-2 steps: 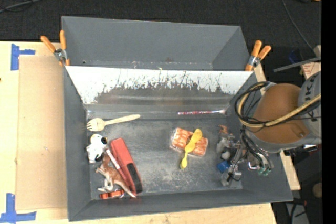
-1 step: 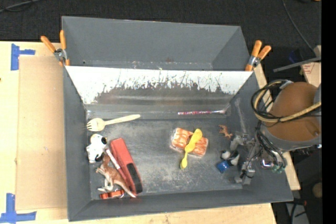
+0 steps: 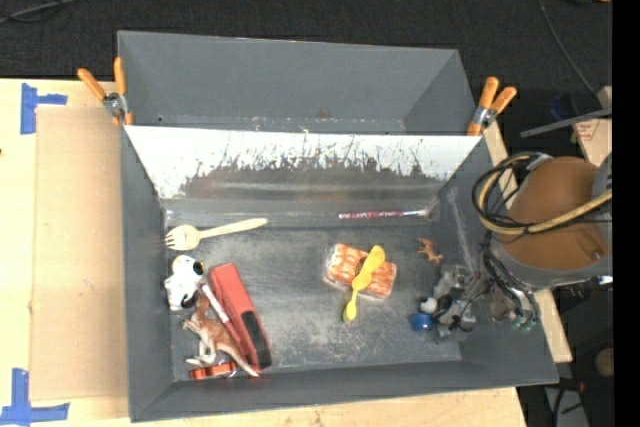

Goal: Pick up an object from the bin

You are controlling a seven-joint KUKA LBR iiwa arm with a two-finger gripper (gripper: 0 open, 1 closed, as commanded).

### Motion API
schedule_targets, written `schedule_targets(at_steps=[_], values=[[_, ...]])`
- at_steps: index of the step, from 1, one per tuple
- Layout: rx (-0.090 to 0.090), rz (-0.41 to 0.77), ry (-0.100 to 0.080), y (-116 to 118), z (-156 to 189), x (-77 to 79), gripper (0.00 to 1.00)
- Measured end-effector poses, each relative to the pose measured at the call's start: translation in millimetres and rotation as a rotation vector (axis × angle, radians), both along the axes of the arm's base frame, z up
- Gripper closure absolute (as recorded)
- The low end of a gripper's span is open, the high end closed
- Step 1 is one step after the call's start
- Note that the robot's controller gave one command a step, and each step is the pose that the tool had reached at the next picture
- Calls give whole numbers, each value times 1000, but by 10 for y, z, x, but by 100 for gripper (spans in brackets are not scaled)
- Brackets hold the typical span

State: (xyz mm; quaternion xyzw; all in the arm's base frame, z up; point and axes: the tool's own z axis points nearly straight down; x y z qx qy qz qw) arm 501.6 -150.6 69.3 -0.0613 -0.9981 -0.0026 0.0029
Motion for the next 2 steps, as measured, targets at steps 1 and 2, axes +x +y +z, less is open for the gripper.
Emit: schedule_targets(at_steps=[1, 2], values=[[0, 1, 0, 0, 2, -1, 100], [0, 2, 1, 4, 89, -5, 100]])
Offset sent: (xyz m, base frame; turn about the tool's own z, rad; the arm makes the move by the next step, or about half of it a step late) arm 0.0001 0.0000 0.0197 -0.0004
